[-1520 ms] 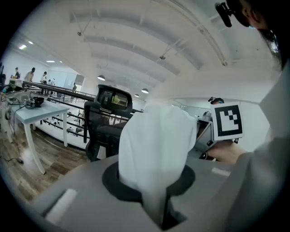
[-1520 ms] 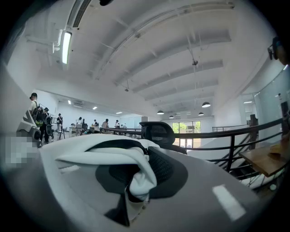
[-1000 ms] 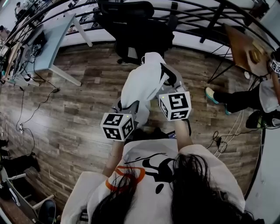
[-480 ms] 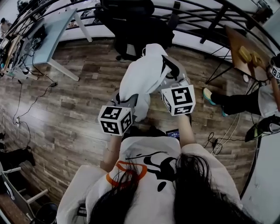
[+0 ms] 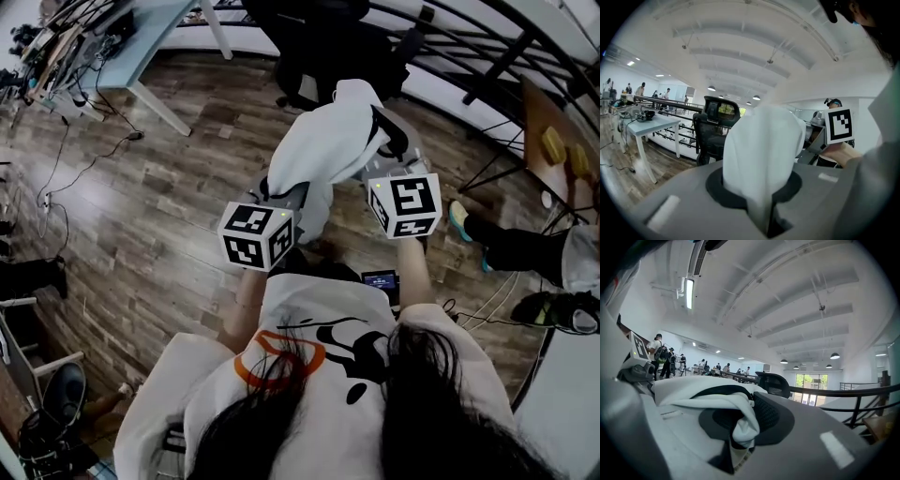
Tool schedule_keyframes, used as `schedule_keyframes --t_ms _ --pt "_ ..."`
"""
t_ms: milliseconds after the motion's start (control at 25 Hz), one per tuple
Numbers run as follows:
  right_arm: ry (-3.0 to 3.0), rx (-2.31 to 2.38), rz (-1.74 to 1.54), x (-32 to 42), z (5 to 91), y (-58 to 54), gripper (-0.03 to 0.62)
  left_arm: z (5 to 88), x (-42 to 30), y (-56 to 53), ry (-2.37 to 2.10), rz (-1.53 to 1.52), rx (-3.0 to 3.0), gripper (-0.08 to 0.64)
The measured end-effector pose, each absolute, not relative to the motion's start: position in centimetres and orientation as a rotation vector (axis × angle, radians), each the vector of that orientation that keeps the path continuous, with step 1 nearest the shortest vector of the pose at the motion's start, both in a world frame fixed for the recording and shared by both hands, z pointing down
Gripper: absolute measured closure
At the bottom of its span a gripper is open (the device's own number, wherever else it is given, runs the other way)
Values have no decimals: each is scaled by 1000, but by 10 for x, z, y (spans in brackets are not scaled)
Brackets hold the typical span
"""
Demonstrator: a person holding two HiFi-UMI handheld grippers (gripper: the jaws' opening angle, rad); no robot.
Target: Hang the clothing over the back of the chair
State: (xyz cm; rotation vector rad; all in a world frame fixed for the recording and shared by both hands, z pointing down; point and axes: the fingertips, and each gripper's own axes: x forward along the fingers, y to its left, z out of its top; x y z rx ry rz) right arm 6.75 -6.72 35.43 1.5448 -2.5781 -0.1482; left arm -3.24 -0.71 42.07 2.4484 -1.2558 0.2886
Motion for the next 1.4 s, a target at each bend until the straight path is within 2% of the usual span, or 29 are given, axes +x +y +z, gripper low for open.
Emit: schedule_keyframes --t_ms 720,1400 --pt "-2688 1398 -240 17 336 -85 505 412 -73 -20 -1366 262 2407 381" --pt "-2691 1379 -325 -75 314 -228 505 403 -148 -159 -1307 159 2462 382"
